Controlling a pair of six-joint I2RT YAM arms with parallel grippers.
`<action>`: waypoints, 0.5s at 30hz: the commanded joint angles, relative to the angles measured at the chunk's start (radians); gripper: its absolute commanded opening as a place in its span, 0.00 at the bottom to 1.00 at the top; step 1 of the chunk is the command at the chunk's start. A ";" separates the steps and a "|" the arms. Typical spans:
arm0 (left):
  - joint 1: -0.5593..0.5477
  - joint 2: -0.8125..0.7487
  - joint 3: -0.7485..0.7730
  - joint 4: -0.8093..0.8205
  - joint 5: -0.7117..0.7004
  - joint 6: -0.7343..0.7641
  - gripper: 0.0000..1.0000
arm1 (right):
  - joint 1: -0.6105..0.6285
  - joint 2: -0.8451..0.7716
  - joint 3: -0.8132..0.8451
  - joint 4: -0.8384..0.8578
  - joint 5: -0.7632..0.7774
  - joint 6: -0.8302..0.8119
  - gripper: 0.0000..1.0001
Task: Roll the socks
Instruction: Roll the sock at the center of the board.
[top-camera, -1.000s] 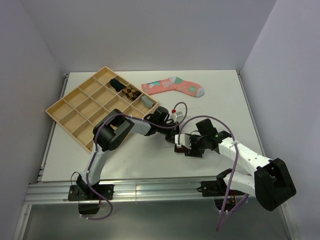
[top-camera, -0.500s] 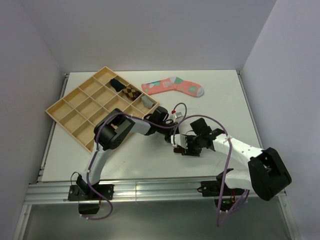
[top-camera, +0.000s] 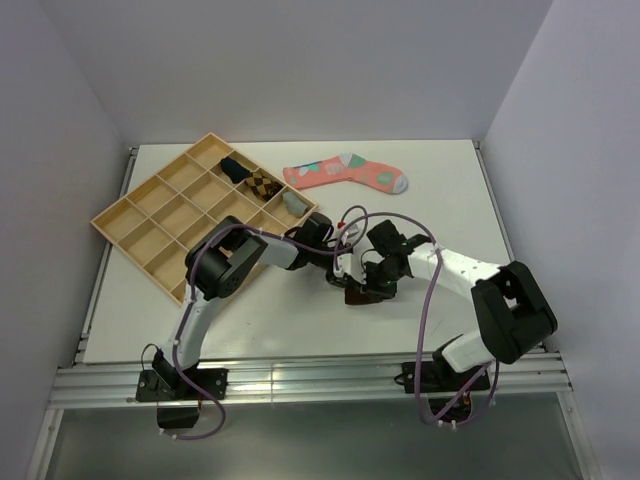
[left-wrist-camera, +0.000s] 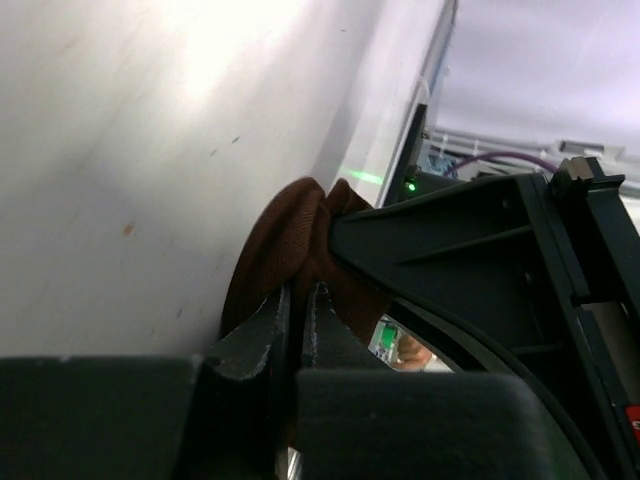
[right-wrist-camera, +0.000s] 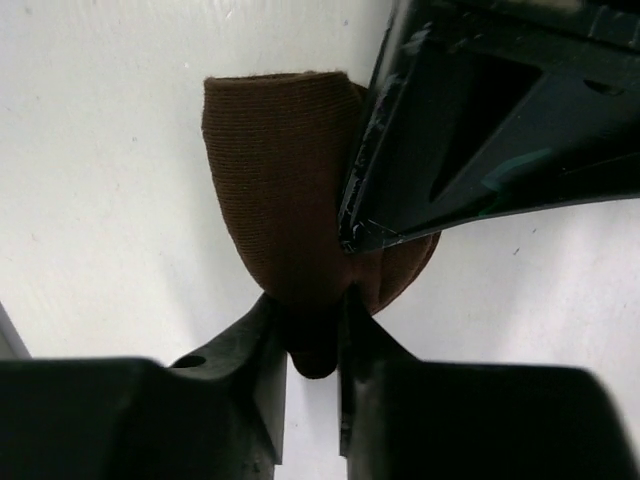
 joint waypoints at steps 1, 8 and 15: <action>0.002 -0.017 -0.088 -0.149 -0.214 0.058 0.12 | 0.009 0.081 0.020 0.008 0.026 0.061 0.13; 0.061 -0.253 -0.223 -0.047 -0.379 -0.008 0.35 | 0.010 0.135 0.070 -0.030 0.058 0.139 0.11; 0.091 -0.501 -0.391 -0.024 -0.580 -0.076 0.39 | 0.010 0.170 0.103 -0.050 0.084 0.201 0.10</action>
